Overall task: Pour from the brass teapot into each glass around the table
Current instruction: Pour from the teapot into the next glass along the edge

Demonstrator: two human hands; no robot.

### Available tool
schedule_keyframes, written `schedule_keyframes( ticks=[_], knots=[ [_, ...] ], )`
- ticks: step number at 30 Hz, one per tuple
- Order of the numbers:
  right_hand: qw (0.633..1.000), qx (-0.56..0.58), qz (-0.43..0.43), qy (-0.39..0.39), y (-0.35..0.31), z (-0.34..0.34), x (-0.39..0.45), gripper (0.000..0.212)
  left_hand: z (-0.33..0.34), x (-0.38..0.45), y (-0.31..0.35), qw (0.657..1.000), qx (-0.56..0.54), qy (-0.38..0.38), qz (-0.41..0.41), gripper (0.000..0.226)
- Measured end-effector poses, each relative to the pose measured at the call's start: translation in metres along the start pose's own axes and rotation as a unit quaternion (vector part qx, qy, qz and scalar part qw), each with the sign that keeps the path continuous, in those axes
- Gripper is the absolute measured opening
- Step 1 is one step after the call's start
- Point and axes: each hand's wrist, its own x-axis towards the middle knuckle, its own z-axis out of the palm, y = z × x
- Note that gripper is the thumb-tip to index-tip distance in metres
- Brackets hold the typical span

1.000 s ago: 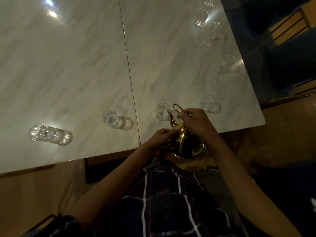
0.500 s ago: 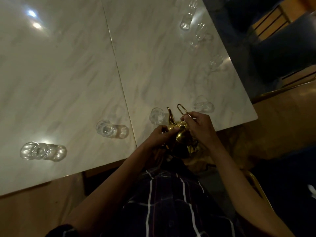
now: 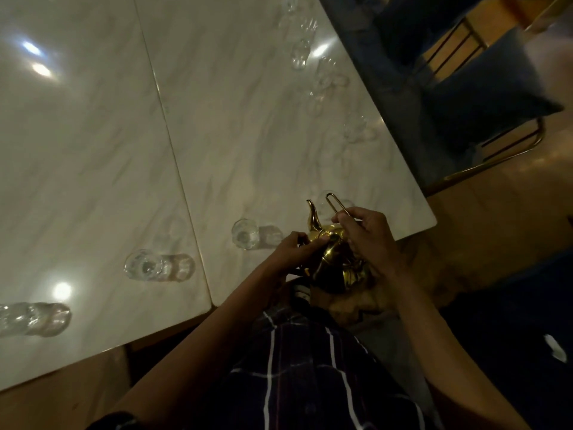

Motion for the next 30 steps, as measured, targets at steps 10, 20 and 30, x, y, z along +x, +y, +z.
schedule_keyframes(
  ticks=[10, 20, 30],
  knots=[
    [0.997, -0.064, -0.009, -0.035, 0.022, -0.066, 0.053, 0.02, 0.067, 0.059, 0.019, 0.999, -0.028, 0.016, -0.044, 0.06],
    [0.99, -0.115, -0.019, -0.081, 0.047, -0.094, 0.092, 0.021, 0.106, 0.096, 0.01, 0.994, -0.079, 0.043, -0.059, 0.056],
    [0.983, -0.143, -0.033, -0.11, 0.057, -0.103, 0.107, 0.022, 0.124, 0.107, -0.001, 0.988, -0.129, 0.059, -0.066, 0.061]
  ],
)
